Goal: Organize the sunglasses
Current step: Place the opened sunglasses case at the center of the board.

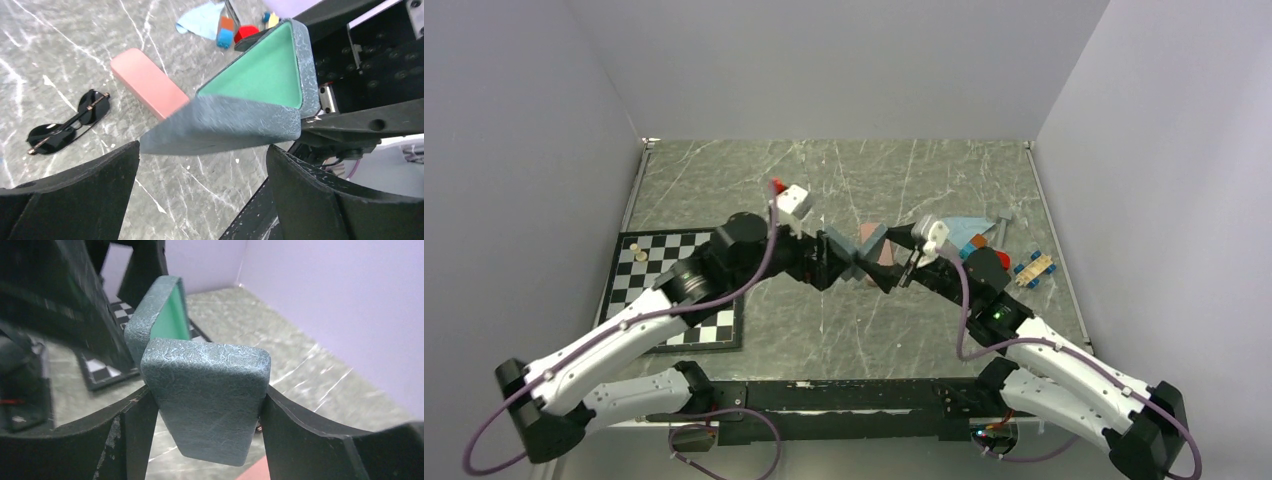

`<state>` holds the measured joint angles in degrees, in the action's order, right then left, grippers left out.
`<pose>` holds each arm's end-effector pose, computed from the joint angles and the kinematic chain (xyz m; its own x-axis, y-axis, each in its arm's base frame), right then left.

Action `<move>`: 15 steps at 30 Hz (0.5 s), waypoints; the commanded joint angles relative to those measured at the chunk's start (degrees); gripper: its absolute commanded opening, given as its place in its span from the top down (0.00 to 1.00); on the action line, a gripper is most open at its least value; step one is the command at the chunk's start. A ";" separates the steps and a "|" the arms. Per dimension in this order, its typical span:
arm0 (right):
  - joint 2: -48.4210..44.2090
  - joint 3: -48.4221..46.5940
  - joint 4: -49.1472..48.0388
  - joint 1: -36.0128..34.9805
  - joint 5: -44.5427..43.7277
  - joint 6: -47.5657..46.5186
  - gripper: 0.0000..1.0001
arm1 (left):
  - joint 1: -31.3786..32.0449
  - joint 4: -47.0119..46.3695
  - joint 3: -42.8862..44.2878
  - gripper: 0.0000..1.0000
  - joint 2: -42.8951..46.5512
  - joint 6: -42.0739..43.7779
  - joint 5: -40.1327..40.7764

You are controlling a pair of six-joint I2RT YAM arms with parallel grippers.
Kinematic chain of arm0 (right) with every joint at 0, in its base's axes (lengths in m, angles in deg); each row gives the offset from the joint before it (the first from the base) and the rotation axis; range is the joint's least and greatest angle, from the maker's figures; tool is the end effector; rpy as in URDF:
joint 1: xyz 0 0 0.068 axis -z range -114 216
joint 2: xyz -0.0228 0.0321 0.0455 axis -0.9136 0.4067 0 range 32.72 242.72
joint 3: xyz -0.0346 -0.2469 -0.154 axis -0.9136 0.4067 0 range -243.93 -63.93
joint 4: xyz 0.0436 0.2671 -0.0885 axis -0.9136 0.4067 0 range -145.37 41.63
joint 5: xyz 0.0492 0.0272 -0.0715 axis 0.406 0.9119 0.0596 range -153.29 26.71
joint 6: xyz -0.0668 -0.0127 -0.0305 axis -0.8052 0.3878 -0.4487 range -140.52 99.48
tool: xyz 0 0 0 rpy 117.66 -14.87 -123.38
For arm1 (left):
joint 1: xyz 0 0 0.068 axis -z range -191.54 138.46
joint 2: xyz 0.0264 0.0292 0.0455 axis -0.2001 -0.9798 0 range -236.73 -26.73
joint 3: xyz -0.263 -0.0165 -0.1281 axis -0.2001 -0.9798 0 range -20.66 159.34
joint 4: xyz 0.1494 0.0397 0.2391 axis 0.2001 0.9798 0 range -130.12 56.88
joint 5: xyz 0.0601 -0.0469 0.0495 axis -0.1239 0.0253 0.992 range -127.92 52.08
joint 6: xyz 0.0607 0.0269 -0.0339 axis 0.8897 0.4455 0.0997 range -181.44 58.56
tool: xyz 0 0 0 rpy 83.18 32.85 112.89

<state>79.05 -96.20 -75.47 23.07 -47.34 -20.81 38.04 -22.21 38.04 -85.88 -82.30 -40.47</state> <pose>0.1589 0.1713 0.3262 0.0814 0.0690 -0.9943 -0.8546 0.5182 -0.0340 0.1753 -0.2102 0.3729 -0.4715 0.0051 -0.8819 0.6636 0.6607 -0.3510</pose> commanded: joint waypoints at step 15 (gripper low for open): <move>17.81 7.93 -50.02 -15.30 -9.72 -71.48 1.00 | -9.92 13.90 10.07 0.07 2.26 -21.40 10.70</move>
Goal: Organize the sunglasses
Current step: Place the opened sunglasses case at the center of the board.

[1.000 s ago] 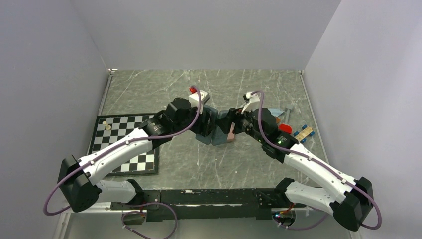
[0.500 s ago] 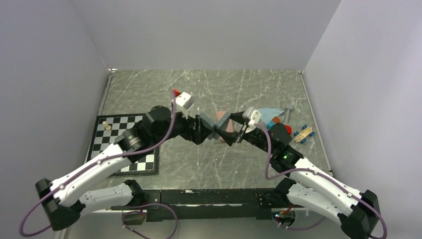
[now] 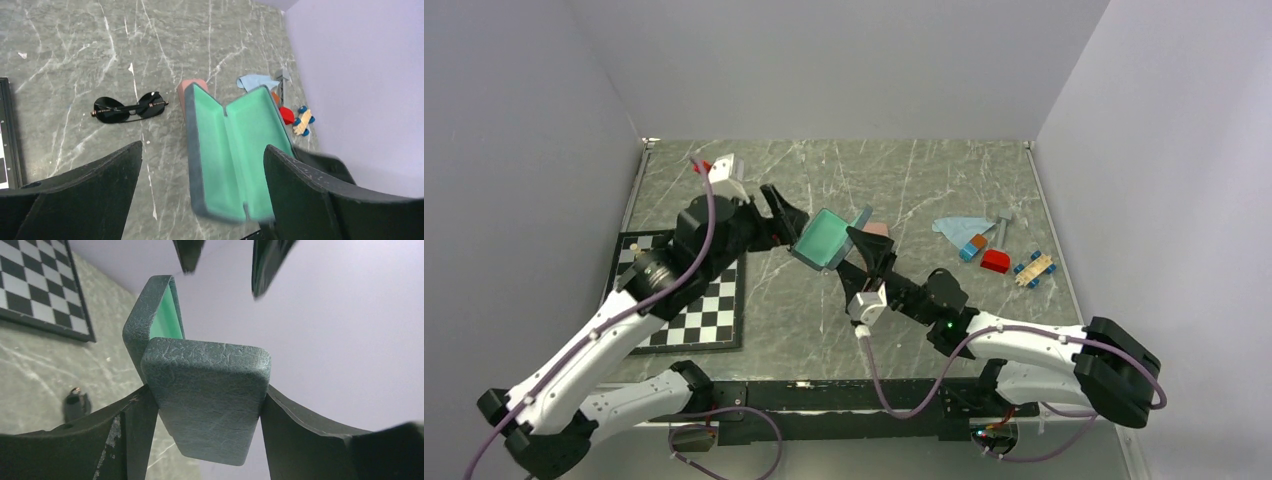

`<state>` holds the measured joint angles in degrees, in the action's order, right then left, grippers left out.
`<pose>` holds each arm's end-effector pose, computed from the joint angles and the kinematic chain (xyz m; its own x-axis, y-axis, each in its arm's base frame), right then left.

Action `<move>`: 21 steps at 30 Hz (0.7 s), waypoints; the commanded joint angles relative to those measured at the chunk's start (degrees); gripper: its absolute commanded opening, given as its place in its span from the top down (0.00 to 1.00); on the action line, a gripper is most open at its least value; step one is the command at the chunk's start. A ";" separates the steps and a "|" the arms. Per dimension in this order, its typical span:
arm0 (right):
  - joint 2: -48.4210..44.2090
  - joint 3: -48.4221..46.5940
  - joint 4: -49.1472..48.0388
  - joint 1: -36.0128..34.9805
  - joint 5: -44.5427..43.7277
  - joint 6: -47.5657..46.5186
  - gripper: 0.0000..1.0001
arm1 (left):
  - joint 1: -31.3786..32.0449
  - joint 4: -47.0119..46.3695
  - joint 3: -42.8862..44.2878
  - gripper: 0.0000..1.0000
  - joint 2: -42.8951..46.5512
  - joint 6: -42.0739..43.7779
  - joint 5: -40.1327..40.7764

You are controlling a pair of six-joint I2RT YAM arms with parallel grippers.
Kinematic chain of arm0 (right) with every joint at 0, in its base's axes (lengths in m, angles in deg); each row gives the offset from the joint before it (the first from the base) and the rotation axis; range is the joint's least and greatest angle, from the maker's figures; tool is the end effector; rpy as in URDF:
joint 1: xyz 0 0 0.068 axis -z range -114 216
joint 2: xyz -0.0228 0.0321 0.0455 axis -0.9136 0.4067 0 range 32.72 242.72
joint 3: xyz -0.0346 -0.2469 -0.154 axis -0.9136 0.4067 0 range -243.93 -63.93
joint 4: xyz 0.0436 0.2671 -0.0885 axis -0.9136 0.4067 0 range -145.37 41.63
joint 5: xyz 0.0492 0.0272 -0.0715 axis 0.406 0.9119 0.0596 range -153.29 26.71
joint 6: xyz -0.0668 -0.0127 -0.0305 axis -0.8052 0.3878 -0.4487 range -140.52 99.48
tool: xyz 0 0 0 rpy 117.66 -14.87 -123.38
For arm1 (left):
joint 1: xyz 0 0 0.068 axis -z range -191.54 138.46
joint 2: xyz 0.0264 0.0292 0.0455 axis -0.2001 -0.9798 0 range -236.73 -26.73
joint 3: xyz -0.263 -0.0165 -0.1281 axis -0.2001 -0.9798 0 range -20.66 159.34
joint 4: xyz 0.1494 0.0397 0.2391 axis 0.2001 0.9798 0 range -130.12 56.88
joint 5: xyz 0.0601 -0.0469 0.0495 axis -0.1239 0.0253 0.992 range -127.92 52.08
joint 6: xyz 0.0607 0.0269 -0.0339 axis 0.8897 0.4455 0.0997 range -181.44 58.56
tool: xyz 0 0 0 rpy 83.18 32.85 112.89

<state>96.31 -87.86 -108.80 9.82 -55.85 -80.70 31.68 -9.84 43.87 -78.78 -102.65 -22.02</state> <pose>0.1443 0.2300 0.2750 0.8414 -0.2898 -0.4562 -0.3295 0.3940 -0.8580 0.1742 -0.1402 0.4139 -0.4764 -0.4218 -0.7715 0.2057 0.7996 -0.5642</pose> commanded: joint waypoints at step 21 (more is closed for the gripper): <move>5.45 1.06 -19.13 -7.91 -14.88 -7.20 0.02 | -5.58 -2.79 -0.13 1.00 -9.62 5.72 -16.36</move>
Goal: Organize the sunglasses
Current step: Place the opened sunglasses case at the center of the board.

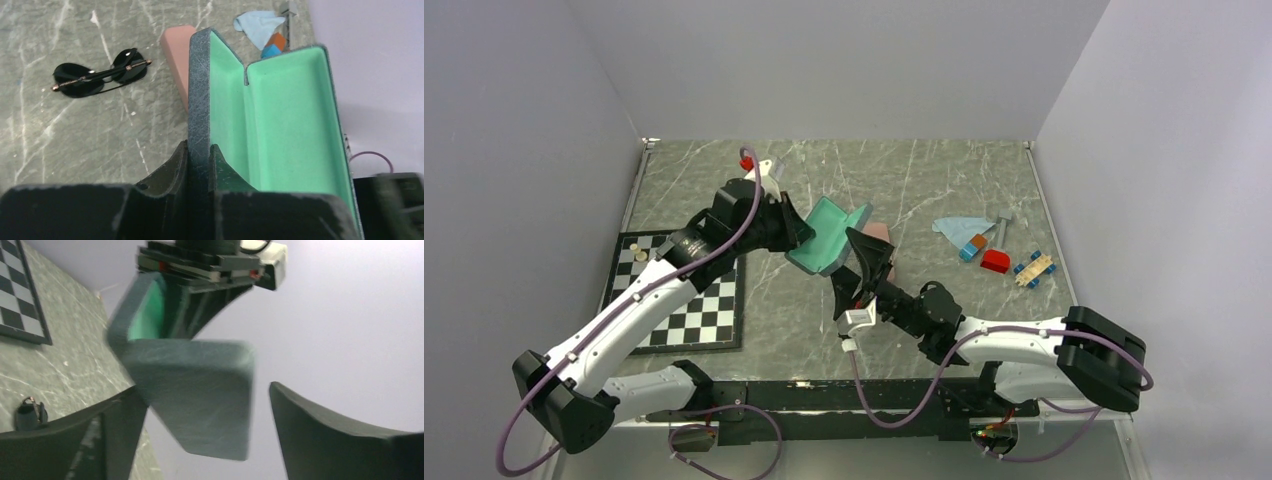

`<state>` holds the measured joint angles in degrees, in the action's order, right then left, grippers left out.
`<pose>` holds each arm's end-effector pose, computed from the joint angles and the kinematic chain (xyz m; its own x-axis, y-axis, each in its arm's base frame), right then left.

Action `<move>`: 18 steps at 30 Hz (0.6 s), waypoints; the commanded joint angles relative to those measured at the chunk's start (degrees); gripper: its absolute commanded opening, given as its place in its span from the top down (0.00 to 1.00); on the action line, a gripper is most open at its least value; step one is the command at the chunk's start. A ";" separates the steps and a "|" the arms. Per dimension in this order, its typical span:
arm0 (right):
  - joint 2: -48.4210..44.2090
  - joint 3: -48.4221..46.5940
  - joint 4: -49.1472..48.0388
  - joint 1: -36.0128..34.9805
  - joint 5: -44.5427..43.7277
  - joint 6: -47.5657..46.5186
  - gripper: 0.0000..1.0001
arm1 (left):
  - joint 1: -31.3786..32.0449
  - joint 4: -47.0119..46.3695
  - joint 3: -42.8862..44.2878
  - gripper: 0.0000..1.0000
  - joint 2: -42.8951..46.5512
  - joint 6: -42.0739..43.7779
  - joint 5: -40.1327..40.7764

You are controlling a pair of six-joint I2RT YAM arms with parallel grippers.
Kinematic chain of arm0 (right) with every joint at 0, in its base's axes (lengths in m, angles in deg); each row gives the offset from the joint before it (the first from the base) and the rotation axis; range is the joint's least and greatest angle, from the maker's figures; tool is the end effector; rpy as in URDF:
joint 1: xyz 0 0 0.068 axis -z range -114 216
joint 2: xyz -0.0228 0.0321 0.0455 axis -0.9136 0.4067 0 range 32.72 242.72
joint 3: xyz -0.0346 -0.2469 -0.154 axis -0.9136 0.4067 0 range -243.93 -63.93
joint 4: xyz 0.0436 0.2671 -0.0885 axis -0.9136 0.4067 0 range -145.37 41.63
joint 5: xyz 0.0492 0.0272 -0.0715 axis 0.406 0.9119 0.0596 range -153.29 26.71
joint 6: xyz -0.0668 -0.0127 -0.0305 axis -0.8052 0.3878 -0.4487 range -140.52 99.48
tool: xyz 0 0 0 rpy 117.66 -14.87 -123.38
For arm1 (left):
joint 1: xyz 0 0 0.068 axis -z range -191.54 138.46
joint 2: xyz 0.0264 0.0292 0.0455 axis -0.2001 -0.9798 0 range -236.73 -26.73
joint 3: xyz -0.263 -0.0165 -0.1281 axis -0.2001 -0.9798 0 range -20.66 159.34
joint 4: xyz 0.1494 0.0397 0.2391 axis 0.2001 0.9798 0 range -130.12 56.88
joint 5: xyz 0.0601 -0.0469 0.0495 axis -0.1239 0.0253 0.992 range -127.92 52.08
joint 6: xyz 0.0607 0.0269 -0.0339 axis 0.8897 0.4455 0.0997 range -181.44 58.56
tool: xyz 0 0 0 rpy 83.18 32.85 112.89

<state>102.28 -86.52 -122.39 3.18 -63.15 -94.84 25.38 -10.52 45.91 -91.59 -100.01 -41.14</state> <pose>0.1263 0.2462 0.2710 0.8998 -0.3554 -0.2530 -0.0899 0.4164 -0.9047 0.2277 -0.1755 0.3755 -0.6912 -0.2592 -0.6746 0.2668 0.7760 -0.5715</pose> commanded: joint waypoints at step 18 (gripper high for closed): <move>-31.74 12.58 21.12 -6.46 -18.84 45.11 0.00 | 13.05 -27.07 -32.81 1.00 10.90 24.86 34.43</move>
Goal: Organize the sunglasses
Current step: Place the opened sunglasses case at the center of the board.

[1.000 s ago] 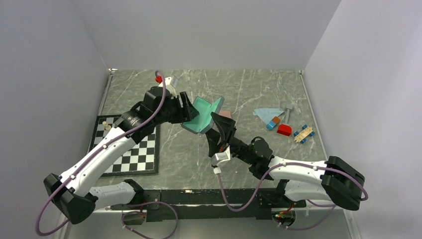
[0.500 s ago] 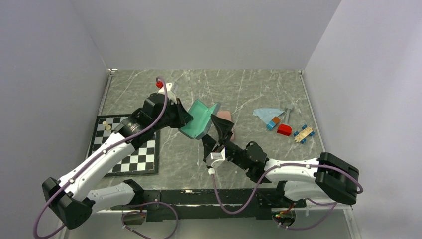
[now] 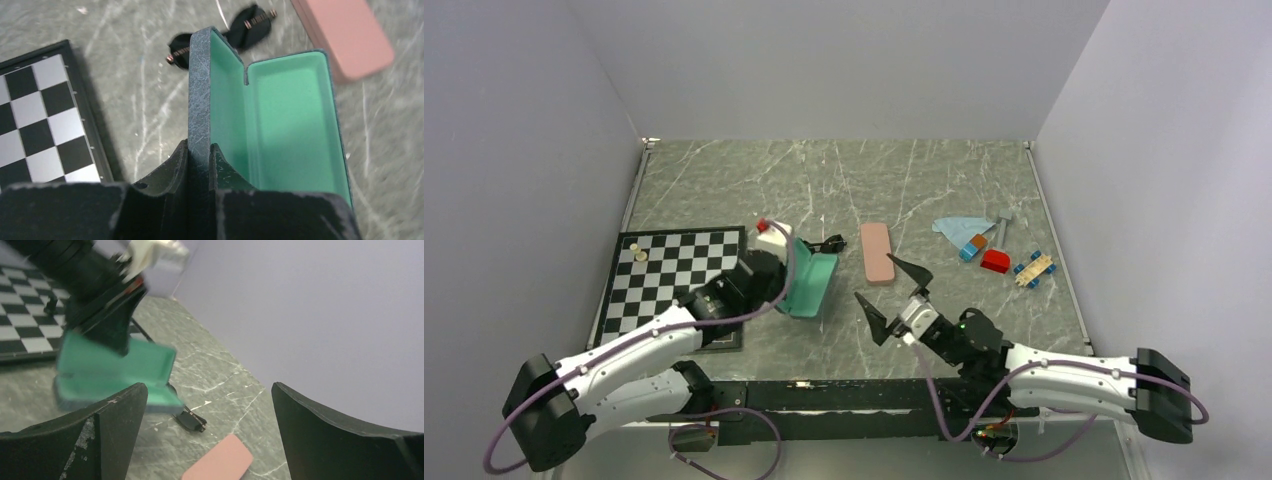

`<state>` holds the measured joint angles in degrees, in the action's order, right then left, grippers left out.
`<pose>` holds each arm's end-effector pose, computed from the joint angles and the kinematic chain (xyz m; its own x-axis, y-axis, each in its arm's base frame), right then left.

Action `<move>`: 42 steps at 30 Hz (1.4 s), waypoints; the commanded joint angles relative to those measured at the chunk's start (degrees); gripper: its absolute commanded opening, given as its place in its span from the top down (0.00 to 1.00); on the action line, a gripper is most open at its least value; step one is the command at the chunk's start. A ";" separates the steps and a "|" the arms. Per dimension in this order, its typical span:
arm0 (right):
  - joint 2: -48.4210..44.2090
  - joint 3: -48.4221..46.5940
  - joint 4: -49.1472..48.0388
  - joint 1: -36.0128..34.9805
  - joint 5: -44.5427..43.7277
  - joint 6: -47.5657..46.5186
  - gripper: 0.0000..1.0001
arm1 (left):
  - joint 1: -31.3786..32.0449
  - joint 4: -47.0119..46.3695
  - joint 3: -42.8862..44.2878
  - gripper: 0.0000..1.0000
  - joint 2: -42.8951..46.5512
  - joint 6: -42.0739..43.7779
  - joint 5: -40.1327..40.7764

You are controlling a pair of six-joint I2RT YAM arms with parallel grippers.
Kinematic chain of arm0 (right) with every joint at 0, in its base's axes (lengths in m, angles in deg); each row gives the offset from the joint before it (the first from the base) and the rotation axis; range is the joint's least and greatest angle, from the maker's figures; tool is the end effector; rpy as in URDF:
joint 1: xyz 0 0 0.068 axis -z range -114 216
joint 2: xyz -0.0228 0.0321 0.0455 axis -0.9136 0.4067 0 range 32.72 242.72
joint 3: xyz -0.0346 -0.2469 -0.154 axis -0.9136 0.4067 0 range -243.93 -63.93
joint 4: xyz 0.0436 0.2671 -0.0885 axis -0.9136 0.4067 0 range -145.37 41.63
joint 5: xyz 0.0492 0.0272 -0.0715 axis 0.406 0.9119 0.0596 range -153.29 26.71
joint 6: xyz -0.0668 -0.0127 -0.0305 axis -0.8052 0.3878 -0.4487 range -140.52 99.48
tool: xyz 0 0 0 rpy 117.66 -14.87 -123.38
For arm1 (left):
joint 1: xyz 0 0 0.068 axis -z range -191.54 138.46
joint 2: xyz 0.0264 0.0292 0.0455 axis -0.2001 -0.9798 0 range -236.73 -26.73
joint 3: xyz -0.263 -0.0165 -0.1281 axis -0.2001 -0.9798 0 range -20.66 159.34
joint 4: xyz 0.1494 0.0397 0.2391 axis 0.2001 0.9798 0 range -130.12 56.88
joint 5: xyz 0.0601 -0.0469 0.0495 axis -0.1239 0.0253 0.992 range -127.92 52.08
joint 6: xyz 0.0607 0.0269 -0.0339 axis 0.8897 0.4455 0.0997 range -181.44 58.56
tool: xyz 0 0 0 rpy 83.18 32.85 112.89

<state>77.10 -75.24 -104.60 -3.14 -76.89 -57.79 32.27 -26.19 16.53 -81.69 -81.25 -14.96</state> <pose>0.0866 0.1860 0.2533 0.5802 -0.1305 -0.8039 -0.5988 0.6008 -0.5297 0.1927 -0.1510 0.2523 -0.4917 0.0394 -0.8699 0.2459 0.9646 -0.0954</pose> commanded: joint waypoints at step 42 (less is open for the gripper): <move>-12.05 -0.22 12.68 -0.13 -11.66 10.60 0.00 | 21.54 76.20 26.39 0.18 -49.42 -80.84 50.53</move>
<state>65.52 -73.91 -91.45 -3.10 -88.30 -48.59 52.95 47.36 42.02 -132.92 -160.57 33.89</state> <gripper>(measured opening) 0.994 0.737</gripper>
